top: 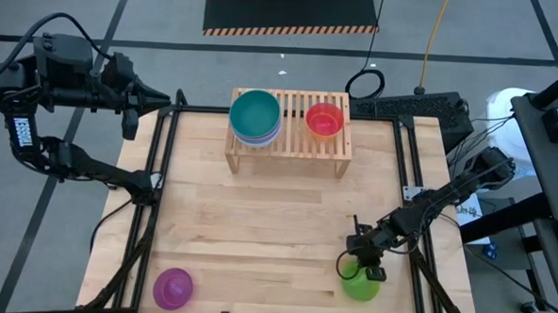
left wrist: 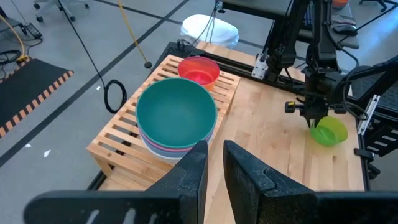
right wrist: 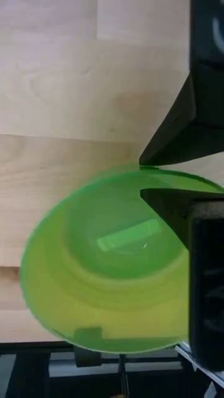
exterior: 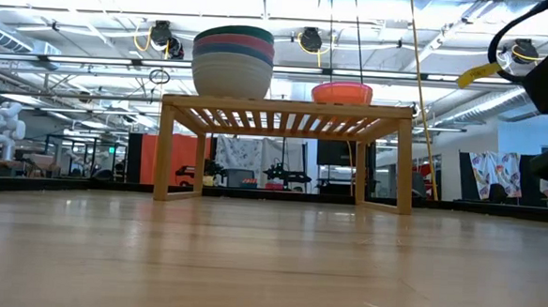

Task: Place and stack bowls onto a shelf
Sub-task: Stack the light green bowl on top of the red bowl on the shelf

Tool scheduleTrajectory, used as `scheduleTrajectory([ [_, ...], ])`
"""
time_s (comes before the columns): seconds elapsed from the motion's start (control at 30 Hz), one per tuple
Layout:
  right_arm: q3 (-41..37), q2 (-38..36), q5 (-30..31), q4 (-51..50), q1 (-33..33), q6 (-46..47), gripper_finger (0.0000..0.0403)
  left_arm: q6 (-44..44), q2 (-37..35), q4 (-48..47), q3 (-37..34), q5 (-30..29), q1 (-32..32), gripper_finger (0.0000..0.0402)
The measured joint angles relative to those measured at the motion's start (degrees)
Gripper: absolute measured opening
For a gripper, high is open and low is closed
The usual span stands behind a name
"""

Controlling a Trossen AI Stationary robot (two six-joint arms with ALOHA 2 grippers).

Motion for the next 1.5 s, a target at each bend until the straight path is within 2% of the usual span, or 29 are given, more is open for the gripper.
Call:
scheduleTrajectory([
  [0.23,-0.1,0.0,0.1,0.3,0.0,2.2,0.0006,-0.8,0.0,0.0,0.0,0.0,0.0,0.0056],
  [0.37,0.2,0.0,-0.1,0.6,-0.4,6.0,0.0002,-1.2,0.0,0.0,0.0,0.0,0.0,0.0056],
  [0.5,3.3,-0.5,0.0,-1.3,-1.7,5.7,0.0001,-1.2,0.0,0.0,0.0,0.0,0.0,0.0056],
  [0.63,9.7,-0.6,0.0,-9.7,-4.0,4.6,0.0001,-1.2,0.0,0.0,0.0,0.0,0.0,0.0056],
  [0.83,23.7,-0.7,1.3,-28.1,-8.0,-4.0,0.0001,-1.2,0.0,0.0,0.0,0.0,0.0,0.0056],
  [1.0,36.7,-0.7,5.0,-43.8,-14.2,-7.5,0.0,-1.2,0.0,0.0,0.0,0.0,0.0,0.0056],
  [1.13,45.5,-0.7,9.8,-51.2,-20.9,-9.0,0.0,-1.2,0.0,0.0,0.0,0.0,0.0,0.0056],
  [1.27,52.4,-0.7,15.8,-53.9,-27.9,-16.0,0.0,-1.2,0.0,0.0,0.0,0.0,0.0,0.0056],
  [1.5,58.1,0.0,16.4,-53.9,-42.1,-27.6,0.0,-1.5,0.0,0.0,0.0,0.0,0.0,0.0056],
])
